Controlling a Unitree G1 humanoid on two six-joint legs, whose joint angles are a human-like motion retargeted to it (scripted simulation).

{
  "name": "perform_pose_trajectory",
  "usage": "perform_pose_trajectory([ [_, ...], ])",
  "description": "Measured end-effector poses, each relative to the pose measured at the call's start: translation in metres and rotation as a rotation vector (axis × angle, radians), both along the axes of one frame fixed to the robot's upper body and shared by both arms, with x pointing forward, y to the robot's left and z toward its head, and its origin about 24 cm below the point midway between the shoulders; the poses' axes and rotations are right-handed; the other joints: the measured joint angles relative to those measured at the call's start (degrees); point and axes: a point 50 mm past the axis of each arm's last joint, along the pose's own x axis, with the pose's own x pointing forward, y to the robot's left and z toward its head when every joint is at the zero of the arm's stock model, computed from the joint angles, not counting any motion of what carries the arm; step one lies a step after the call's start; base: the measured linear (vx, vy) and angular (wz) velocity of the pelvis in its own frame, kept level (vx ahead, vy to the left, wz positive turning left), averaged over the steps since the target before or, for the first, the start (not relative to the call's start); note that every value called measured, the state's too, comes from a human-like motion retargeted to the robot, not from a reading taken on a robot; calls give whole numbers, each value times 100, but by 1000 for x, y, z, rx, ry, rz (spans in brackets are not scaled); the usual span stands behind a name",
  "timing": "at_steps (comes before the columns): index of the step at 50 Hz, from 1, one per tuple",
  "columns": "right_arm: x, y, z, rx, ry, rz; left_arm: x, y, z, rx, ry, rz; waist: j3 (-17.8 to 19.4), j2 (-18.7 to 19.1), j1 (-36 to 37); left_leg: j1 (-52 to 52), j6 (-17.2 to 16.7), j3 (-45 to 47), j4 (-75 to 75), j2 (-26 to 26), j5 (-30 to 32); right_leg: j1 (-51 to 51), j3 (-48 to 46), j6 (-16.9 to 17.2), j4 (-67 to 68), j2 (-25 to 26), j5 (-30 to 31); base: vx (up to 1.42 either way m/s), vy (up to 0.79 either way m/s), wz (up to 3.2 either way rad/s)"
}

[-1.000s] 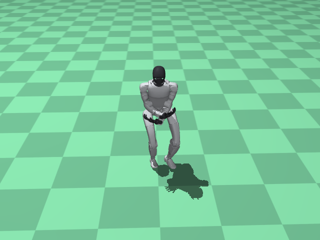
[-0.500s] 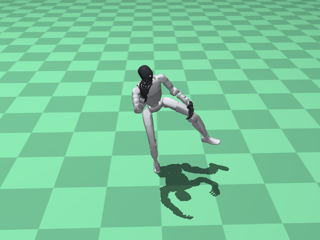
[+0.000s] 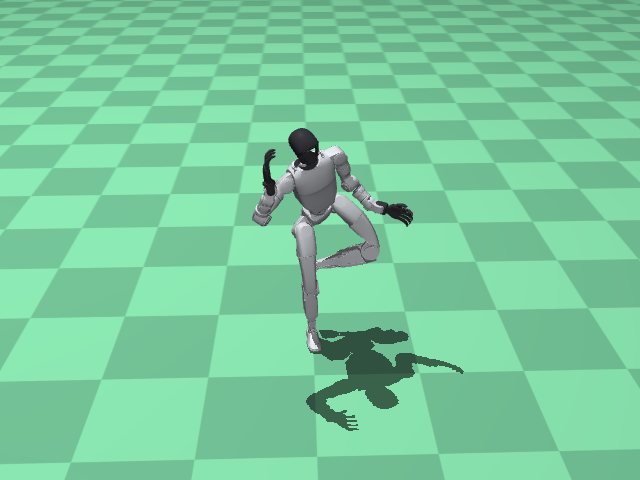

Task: Kungfu

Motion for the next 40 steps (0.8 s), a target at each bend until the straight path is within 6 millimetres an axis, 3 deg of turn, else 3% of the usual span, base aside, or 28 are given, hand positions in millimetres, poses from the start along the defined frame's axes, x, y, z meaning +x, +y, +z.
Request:
perform_pose_trajectory([
  [5,12,-2,-21,-24,197,-46,-1,10,19,126,-43,-85,89,-481,424,160,0,-1161,-1668,-380,-32,446,-113,80,-180,92,-14,29,3,-56],
  [10,35,7,-49,-74,461,11,0,13,52,263,-145,-127,252,-821,1243,427,188,-2289,-3125,423,30,1126,-398,-26,-317,733,-189,32,-4,-68],
  [15,75,28,-79,-147,753,179,-1,9,83,314,-257,-97,319,-1003,2103,398,290,-2817,-4978,988,249,1917,-801,194,-536,1150,-235,36,24,4],
  [18,110,54,-94,-141,903,398,3,11,104,315,-323,-33,310,-1014,2468,427,366,-3081,-6515,1207,496,2566,-1043,441,-746,1424,-236,46,31,84],
  [22,160,97,-98,-158,1073,614,28,34,150,310,-432,121,467,-949,2894,1000,69,-2895,-9016,1072,1271,3488,-1432,932,-804,1622,-311,44,35,183],
  [23,178,104,-96,-183,1101,607,38,44,168,329,-462,177,528,-876,2949,1042,263,-3036,-9197,962,1339,3778,-1674,1054,-818,1693,-358,50,31,252],
  [25,226,121,-97,-228,1189,521,67,62,212,381,-500,293,683,-858,3149,1244,492,-3155,-9204,621,769,4278,-2180,1263,-733,1715,-453,53,18,222],
  [27,278,129,-110,-138,1357,385,103,71,257,385,-515,341,727,-1169,3467,1313,1157,-2884,-8756,533,39,4427,-2184,1492,-491,1616,-496,84,5,126],
  [28,299,129,-125,-59,1461,324,120,73,274,355,-515,321,636,-1362,3578,1077,1102,-3128,-8400,523,-145,4456,-2137,1554,-478,1648,-463,107,9,90],
  [30,319,135,-140,-17,1595,240,144,71,296,277,-519,217,560,-1897,3648,501,1239,-3087,-7905,350,-359,4306,-2028,1676,-419,1328,-285,85,14,89],
  [32,325,143,-140,37,1653,166,155,68,318,242,-541,130,818,-1683,3655,712,1311,-3378,-7921,210,-624,4798,-2264,1607,-755,1594,198,40,23,103],
  [34,321,150,-127,109,1559,161,150,77,342,308,-560,140,947,-1695,3569,916,1336,-3447,-8037,-88,-843,5019,-2104,1550,-917,1671,859,62,18,99],
  [37,307,139,-88,155,1266,89,135,88,373,535,-540,227,949,-1899,3463,904,1387,-3484,-8163,-343,-877,5072,-1859,1439,-998,1566,2076,68,13,74],
  [40,304,123,-82,133,1159,-145,134,87,378,625,-466,272,899,-1780,3313,1043,1426,-3814,-8280,-599,-1031,5095,-1611,960,-916,1698,2918,64,19,107],
])
